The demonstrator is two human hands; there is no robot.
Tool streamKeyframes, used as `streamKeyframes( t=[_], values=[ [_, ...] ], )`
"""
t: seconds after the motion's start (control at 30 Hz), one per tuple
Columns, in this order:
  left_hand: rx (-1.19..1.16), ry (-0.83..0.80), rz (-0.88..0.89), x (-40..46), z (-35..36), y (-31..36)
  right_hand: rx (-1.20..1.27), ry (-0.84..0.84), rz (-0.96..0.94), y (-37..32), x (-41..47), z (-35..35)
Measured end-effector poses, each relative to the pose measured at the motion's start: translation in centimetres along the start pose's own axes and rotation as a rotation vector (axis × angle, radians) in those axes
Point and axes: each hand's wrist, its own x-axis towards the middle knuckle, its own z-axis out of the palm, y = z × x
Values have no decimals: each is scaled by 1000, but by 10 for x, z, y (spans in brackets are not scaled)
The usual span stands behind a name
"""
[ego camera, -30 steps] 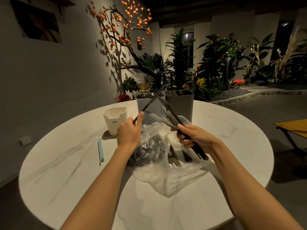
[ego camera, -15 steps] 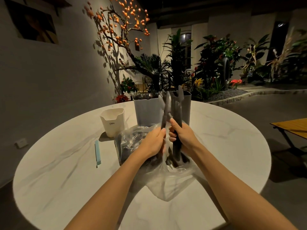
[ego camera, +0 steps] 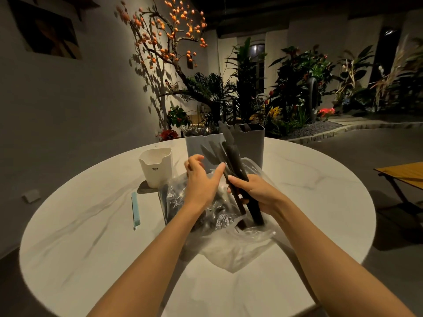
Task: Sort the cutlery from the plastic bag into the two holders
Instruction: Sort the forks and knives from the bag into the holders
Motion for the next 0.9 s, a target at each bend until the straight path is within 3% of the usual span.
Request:
streamKeyframes(
  t=[0.1, 0.23, 0.63, 0.9],
  values=[
    [36, 99, 78, 5, -1, -5, -77, -83, -3, -1, -4, -1],
    [266, 155, 224, 12, -6, -17, -139, -124, 9, -3, -5, -2],
    [80, -45, 155, 19, -26, -10, -80, -305, 14, -3, -6, -3],
    [-73, 44, 61, 20, -27, -10, 5, -330, 51, 1, 0, -3]
  ],
)
